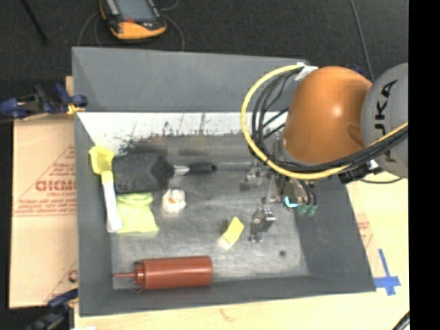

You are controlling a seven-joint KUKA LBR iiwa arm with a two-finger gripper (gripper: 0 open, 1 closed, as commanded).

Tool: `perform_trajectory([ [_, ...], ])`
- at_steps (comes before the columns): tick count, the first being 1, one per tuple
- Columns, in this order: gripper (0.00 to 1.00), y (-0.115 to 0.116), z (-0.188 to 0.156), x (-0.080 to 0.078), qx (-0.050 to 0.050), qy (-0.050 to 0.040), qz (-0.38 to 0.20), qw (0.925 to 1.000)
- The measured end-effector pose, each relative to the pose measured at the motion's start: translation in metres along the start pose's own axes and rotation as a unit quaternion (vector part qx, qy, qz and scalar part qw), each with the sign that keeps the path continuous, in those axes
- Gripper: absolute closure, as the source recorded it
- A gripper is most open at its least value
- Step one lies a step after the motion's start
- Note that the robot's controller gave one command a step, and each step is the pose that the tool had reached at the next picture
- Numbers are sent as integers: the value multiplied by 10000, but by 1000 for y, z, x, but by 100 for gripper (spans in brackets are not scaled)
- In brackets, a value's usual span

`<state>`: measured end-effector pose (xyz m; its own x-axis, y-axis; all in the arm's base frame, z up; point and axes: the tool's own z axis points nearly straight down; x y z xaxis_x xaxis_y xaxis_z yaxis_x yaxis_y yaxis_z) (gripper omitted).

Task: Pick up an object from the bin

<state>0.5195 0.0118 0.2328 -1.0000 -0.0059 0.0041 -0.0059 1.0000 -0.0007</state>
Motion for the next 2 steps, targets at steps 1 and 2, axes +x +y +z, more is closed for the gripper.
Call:
perform_trajectory([
  [1,0,0,-4,-2,-1,-40,2,10000],
  [2,0,2,36,-10,4,-52,-758,9971],
])
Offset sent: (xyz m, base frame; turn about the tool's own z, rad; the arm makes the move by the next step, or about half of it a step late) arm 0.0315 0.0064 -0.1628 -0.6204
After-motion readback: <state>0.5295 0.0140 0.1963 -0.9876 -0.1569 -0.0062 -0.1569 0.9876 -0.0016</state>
